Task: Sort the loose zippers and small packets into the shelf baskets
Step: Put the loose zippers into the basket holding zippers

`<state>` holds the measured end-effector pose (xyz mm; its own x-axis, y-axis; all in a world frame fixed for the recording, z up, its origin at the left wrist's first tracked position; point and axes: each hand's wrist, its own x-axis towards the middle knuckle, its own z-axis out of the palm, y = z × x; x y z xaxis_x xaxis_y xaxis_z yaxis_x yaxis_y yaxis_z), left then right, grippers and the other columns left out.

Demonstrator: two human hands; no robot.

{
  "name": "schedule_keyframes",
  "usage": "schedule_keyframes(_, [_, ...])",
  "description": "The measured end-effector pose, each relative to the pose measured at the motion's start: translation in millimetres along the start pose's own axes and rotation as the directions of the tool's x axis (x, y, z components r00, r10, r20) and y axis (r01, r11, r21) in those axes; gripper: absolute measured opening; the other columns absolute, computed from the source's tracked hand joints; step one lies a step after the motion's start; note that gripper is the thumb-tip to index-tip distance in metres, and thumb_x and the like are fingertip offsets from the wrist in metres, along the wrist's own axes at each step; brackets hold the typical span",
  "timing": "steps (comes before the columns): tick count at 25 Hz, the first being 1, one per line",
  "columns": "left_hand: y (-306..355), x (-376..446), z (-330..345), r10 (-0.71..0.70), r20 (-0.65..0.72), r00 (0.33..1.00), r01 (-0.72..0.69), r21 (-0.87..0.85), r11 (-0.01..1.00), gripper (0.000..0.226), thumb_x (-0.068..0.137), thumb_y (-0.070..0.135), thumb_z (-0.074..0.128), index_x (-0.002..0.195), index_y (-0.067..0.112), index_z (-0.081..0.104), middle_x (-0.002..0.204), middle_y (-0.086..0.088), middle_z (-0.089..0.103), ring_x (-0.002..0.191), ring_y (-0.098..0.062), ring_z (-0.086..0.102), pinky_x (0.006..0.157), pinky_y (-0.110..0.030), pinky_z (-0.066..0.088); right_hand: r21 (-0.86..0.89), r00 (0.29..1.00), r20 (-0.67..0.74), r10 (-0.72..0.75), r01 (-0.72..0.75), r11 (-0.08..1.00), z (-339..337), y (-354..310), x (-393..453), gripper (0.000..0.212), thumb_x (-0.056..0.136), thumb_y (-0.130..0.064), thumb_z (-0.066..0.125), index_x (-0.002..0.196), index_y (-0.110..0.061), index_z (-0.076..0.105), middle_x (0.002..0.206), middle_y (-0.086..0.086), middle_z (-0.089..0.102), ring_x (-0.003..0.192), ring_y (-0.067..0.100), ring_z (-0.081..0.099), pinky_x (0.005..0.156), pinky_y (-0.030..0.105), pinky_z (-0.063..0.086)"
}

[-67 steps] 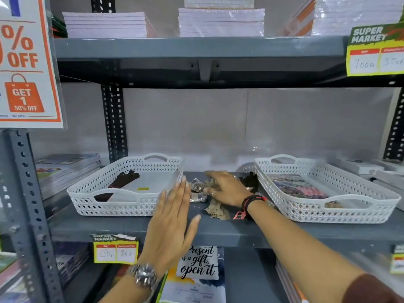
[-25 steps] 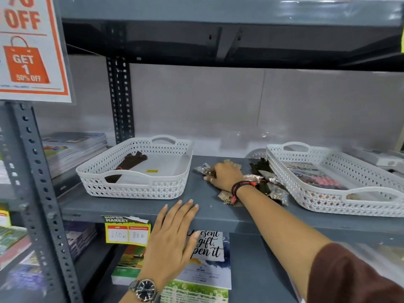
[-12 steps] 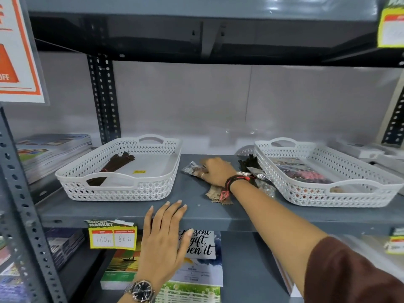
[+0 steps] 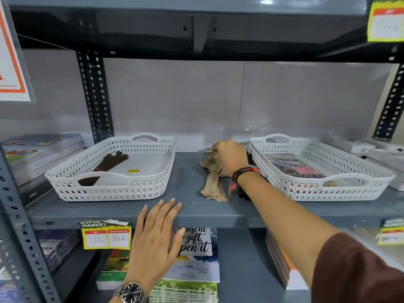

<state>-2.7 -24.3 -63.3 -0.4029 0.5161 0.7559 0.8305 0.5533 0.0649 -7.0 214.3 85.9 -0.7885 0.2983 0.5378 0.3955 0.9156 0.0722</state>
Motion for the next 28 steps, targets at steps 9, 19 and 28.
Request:
schedule_keyframes(9, [1, 0, 3, -0.002, -0.049, 0.999, 0.000, -0.028, 1.000, 0.050, 0.099, 0.043, 0.027, 0.132, 0.015, 0.052, 0.137, -0.001, 0.052, 0.128, -0.019, 0.043, 0.115, -0.042, 0.018, -0.149, 0.984, 0.175, 0.029, -0.002, 0.989, -2, 35, -33, 0.025, 0.089, -0.003, 0.047, 0.106, -0.003, 0.065, 0.106, 0.015, 0.070, 0.097, 0.031, 0.069, 0.077, 0.037, 0.055])
schedule_keyframes(19, [3, -2, -2, -0.001, -0.043, 0.999, 0.000, -0.021, 1.000, 0.048, 0.096, 0.039, 0.036, 0.133, 0.014, 0.051, 0.137, 0.000, 0.051, 0.127, -0.019, 0.044, 0.112, -0.046, 0.025, 0.175, 0.973, 0.229, -0.028, -0.013, 0.984, 10, -44, -17, 0.020, 0.084, -0.004, 0.056, 0.100, 0.000, 0.066, 0.109, 0.021, 0.067, 0.104, 0.036, 0.062, 0.090, 0.041, 0.053])
schedule_keyframes(28, [4, -2, -4, -0.018, -0.013, 1.000, 0.018, -0.017, 1.000, 0.047, 0.096, 0.040, 0.038, 0.135, 0.017, 0.048, 0.139, 0.004, 0.049, 0.130, -0.016, 0.041, 0.113, -0.044, 0.022, 0.359, 0.974, 0.177, 0.141, -0.197, 0.912, 18, -51, -11, 0.023, 0.086, -0.002, 0.058, 0.108, 0.003, 0.062, 0.115, 0.023, 0.064, 0.105, 0.038, 0.064, 0.082, 0.039, 0.054])
